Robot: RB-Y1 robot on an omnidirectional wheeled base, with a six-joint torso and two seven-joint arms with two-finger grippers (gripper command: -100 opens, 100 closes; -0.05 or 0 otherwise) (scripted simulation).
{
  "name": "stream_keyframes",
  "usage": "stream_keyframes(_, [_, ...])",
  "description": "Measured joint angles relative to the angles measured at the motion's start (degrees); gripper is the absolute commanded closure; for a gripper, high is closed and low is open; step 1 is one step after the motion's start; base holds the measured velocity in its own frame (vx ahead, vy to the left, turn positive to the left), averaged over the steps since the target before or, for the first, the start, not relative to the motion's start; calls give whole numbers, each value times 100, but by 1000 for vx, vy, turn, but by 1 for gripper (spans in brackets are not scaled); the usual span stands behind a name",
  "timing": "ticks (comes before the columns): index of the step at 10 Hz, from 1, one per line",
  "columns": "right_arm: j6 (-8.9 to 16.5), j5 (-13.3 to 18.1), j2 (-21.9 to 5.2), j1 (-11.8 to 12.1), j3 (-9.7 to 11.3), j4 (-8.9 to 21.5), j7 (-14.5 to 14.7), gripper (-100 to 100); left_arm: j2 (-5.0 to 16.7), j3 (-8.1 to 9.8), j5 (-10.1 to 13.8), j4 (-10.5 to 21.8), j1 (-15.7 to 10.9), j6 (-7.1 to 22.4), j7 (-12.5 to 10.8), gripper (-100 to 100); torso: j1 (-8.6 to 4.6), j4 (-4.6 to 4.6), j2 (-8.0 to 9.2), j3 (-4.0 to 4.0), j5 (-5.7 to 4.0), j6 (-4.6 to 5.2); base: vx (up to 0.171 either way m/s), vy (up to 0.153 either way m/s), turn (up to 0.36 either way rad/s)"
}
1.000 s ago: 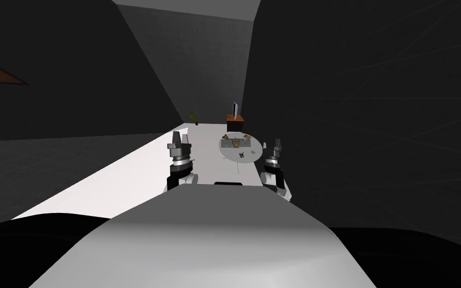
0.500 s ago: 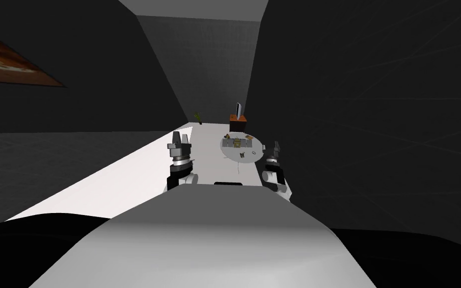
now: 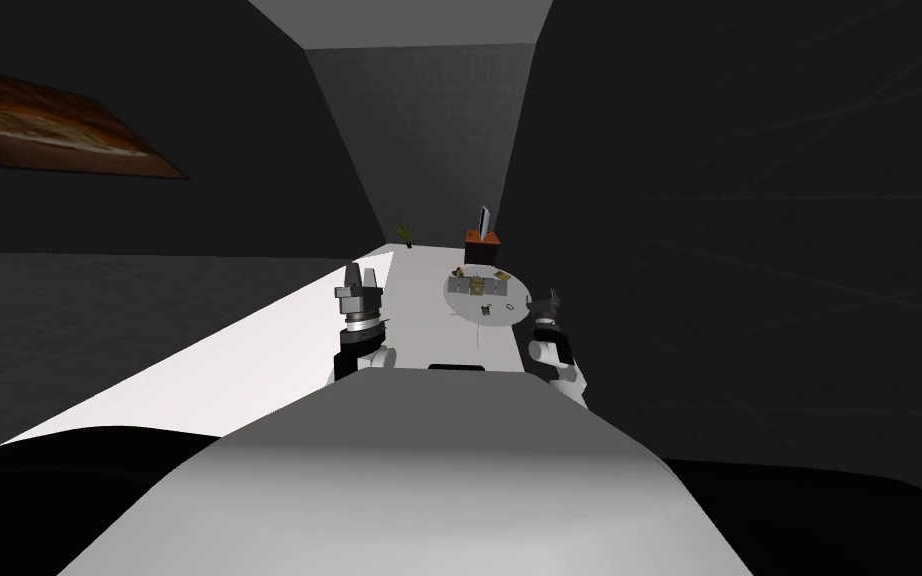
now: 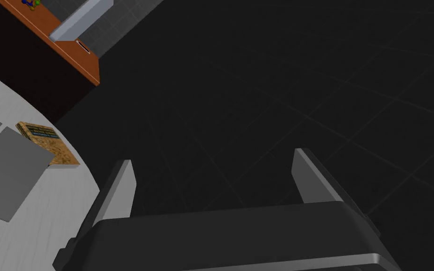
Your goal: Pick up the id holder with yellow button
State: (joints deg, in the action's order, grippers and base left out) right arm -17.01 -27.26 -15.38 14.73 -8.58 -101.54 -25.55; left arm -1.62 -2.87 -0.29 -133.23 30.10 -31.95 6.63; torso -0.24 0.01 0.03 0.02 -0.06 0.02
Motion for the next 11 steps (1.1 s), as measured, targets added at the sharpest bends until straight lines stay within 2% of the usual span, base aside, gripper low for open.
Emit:
stream_keyframes(2, [289,-183,-22,-130,-116,231,-235,-100,0,0,0,0,0,0,0,0,1,0,-1,0,0,1,-23,-49,144])
stream_keyframes(5, [569,-502,-186,-351,-273,801,-691,-100,0,0,0,0,0,0,0,0,-1,-1,-4,-2,0,-3,-23,-51,152])
stream_keyframes(6, [678,-567,-194,-345,-314,874,-808,-100,0,0,0,0,0,0,0,0,-1,-1,-3,-1,0,2,-22,-63,247])
stream_keyframes(7, [814,-660,-180,-457,-372,1078,-926,-100,0,0,0,0,0,0,0,0,-3,-1,-6,-3,-1,-4,-12,-53,123])
stream_keyframes(11, [1352,-1051,-379,-591,-629,1587,-1484,-100,0,0,0,0,0,0,0,0,0,-2,-11,-6,1,-2,-9,-47,184])
